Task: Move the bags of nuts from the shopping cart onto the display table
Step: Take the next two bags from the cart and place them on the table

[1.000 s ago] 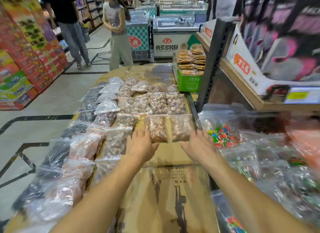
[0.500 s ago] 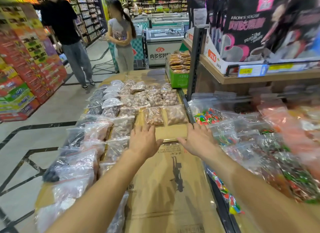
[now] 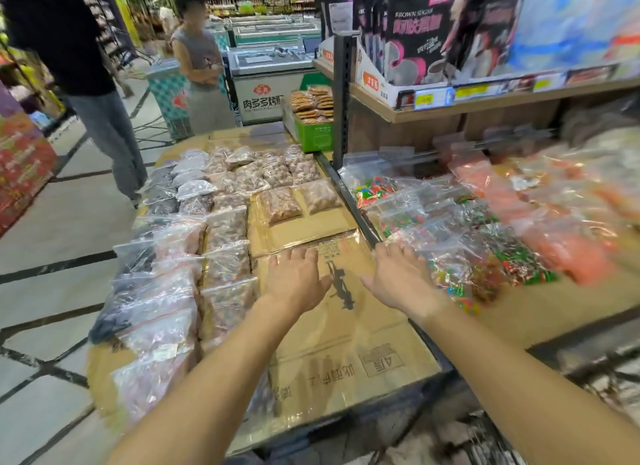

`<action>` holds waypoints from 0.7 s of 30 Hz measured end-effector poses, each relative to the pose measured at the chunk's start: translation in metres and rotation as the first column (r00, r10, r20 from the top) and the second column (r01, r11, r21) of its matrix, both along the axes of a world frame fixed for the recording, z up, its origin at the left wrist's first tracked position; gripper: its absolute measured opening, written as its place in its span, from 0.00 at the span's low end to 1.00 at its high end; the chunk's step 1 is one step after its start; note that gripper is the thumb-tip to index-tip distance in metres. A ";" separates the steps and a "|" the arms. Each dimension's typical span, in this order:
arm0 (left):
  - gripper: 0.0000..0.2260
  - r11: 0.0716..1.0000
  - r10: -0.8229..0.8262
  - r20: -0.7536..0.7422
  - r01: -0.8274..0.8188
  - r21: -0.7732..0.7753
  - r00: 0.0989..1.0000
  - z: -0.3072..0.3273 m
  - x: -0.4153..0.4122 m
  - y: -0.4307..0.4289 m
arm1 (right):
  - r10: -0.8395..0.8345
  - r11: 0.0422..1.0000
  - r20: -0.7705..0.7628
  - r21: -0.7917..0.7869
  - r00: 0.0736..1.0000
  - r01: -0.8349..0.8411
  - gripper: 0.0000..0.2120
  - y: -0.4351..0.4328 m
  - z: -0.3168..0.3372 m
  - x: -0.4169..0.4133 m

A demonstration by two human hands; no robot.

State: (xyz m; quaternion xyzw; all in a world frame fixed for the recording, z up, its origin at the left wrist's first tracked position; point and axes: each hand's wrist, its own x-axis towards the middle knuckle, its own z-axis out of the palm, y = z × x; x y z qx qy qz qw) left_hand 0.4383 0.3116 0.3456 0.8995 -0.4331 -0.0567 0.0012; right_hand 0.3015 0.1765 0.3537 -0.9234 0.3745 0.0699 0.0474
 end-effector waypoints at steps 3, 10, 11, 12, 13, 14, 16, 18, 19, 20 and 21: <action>0.29 0.999 -0.047 -0.005 0.047 0.002 0.999 -0.002 -0.021 0.000 | -0.040 0.999 -0.002 -0.003 0.999 0.040 0.37 0.008 -0.002 -0.031; 0.32 0.978 -0.202 -0.029 0.203 0.038 0.979 -0.005 -0.081 -0.042 | -0.200 0.979 -0.019 0.027 0.980 0.200 0.38 -0.011 -0.013 -0.106; 0.32 0.972 -0.232 -0.030 0.233 0.044 0.972 -0.005 -0.092 -0.052 | -0.233 0.972 -0.029 0.035 0.972 0.234 0.38 -0.017 -0.015 -0.118; 0.33 0.964 -0.260 -0.035 0.261 0.045 0.965 -0.005 -0.105 -0.061 | -0.264 0.963 -0.041 0.045 0.964 0.266 0.39 -0.025 -0.018 -0.131; 0.33 0.957 -0.286 -0.043 0.288 0.045 0.957 -0.006 -0.118 -0.072 | -0.294 0.953 -0.050 0.055 0.955 0.296 0.39 -0.032 -0.021 -0.146; 0.33 0.947 -0.315 -0.053 0.317 0.048 0.948 -0.007 -0.132 -0.083 | -0.320 0.944 -0.055 0.066 0.946 0.323 0.39 -0.039 -0.023 -0.162; 0.34 0.922 -0.378 -0.063 0.382 0.067 0.924 -0.011 -0.162 -0.105 | -0.362 0.927 -0.061 0.080 0.930 0.366 0.39 -0.051 -0.031 -0.197; 0.34 0.893 -0.434 -0.069 0.439 0.094 0.898 -0.017 -0.194 -0.127 | -0.400 0.911 -0.072 0.081 0.914 0.405 0.37 -0.062 -0.039 -0.234; 0.33 0.880 -0.458 -0.069 0.463 0.108 0.886 -0.020 -0.210 -0.139 | -0.423 0.899 -0.076 0.085 0.903 0.429 0.36 -0.068 -0.043 -0.252; 0.33 0.866 -0.481 -0.067 0.485 0.120 0.874 -0.023 -0.226 -0.149 | -0.448 0.887 -0.074 0.090 0.891 0.453 0.36 -0.074 -0.048 -0.270; 0.32 0.854 -0.500 -0.072 0.505 0.125 0.863 -0.027 -0.242 -0.159 | -0.471 0.875 -0.069 0.091 0.879 0.476 0.36 -0.080 -0.053 -0.288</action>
